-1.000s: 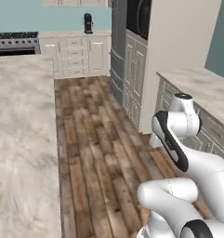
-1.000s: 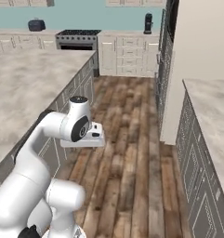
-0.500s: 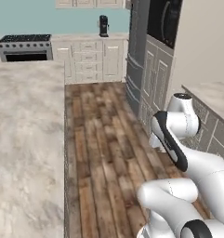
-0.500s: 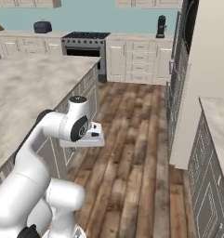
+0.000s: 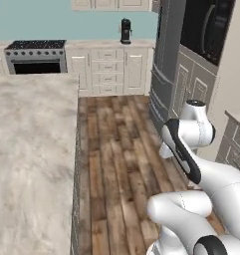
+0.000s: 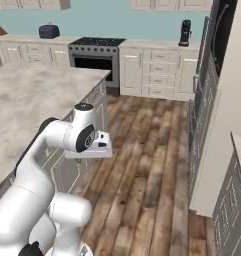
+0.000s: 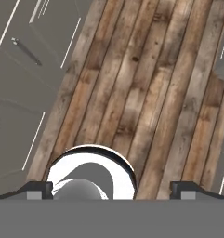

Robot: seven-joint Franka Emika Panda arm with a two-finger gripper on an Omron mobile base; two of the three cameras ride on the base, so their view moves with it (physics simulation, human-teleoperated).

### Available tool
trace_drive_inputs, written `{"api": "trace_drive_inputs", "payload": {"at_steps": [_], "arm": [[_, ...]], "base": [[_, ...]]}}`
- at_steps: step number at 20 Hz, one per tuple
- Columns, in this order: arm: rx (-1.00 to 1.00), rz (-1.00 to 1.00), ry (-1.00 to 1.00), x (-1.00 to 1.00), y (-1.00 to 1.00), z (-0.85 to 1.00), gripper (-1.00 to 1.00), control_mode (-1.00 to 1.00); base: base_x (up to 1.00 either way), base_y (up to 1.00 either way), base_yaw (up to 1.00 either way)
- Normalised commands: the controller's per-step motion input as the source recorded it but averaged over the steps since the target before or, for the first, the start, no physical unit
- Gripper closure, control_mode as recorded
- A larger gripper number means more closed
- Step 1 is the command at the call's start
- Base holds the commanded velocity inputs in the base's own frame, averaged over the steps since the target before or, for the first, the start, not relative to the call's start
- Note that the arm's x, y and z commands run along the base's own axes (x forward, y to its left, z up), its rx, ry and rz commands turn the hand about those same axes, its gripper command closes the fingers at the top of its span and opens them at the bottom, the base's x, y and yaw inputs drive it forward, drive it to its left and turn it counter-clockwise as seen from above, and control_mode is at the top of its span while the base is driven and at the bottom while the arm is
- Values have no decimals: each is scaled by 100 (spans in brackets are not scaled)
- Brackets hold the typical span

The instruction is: Take the fork and place it on the left side of the plate. Then take the spoon and place it on the right side of the plate. Make sure they're directly next to the plate.

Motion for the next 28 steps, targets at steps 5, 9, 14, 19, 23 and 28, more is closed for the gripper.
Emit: {"api": "trace_drive_inputs", "payload": {"at_steps": [5,9,14,19,23,28], "arm": [[0,0,0,0,0,0,-100,100],[0,0,0,0,0,0,-100,100],[0,0,0,0,0,0,-100,100],[0,0,0,0,0,0,-100,100],[0,0,0,0,0,0,-100,100],[0,0,0,0,0,0,-100,100]], "base": [[100,-18,14],[100,-16,11],[100,-14,9],[100,-15,9],[100,-15,9],[100,-14,8]]}}
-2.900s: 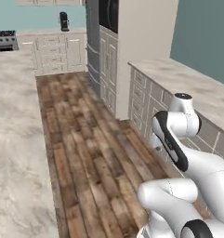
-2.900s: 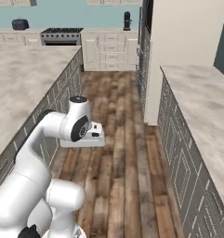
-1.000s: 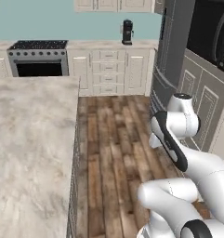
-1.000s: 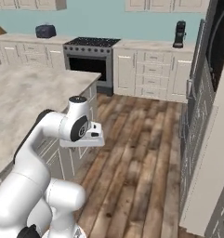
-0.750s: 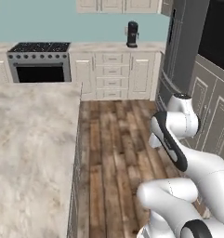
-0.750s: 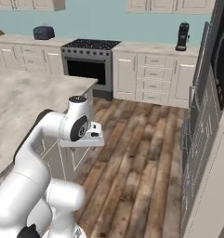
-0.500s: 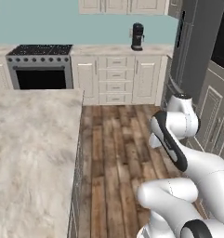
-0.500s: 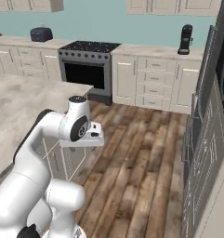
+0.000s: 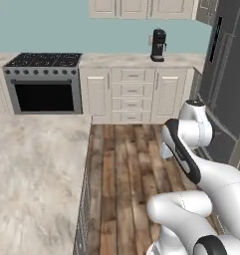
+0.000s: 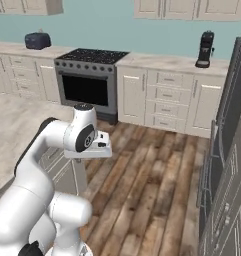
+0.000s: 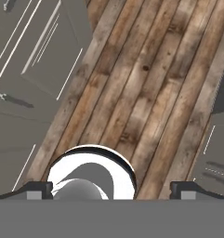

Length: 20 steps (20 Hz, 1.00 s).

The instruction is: Take the fork and place it on the left side of the plate. Then take the spoon and place it on the right side of the plate. Make sure they're directly next to the plate.

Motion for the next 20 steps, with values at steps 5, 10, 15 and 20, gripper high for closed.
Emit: {"api": "trace_drive_inputs", "payload": {"at_steps": [5,10,15,20], "arm": [[0,0,0,0,0,0,-100,100],[0,0,0,0,0,0,-100,100],[0,0,0,0,0,0,-100,100],[0,0,0,0,0,0,-100,100]], "base": [[100,-9,7],[100,-6,5],[100,-1,2],[100,0,0]]}}
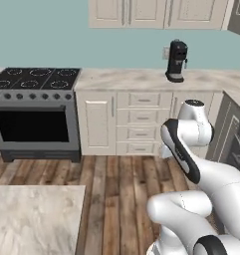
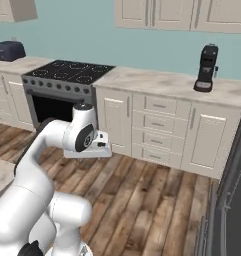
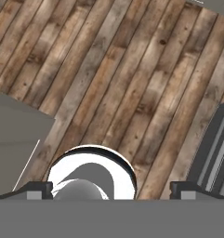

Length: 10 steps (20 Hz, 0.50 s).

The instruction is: Take the fork and place it on the left side of the plate. Then take the spoon and place it on the right side of the plate. Make sure they're directly next to the plate.

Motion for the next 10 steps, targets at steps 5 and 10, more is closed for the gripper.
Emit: {"api": "trace_drive_inputs", "payload": {"at_steps": [5,10], "arm": [[0,0,0,0,0,0,-100,100],[0,0,0,0,0,0,-100,100]], "base": [[100,4,0],[100,23,-1]]}}
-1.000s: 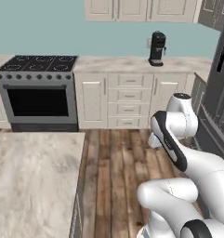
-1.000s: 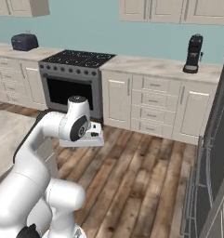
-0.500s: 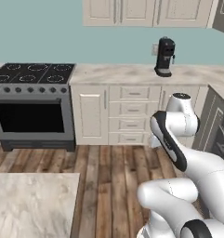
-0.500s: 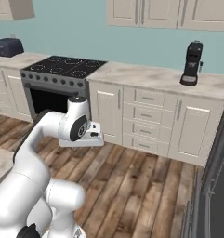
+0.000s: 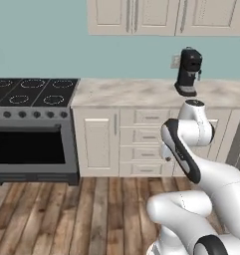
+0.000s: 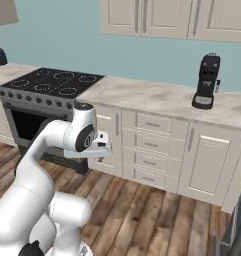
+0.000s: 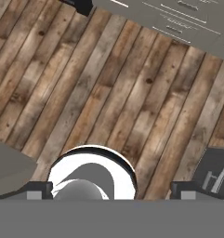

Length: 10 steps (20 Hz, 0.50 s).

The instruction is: Take the fork and place it on the left side of the plate. Then take the spoon and place it on the right side of the plate. Make sure they're directly next to the plate.

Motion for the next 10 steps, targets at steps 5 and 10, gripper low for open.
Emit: {"api": "trace_drive_inputs", "payload": {"at_steps": [5,10], "arm": [[0,0,0,0,0,0,-100,100],[0,0,0,0,0,0,-100,100]], "base": [[100,37,-4],[100,48,-7]]}}
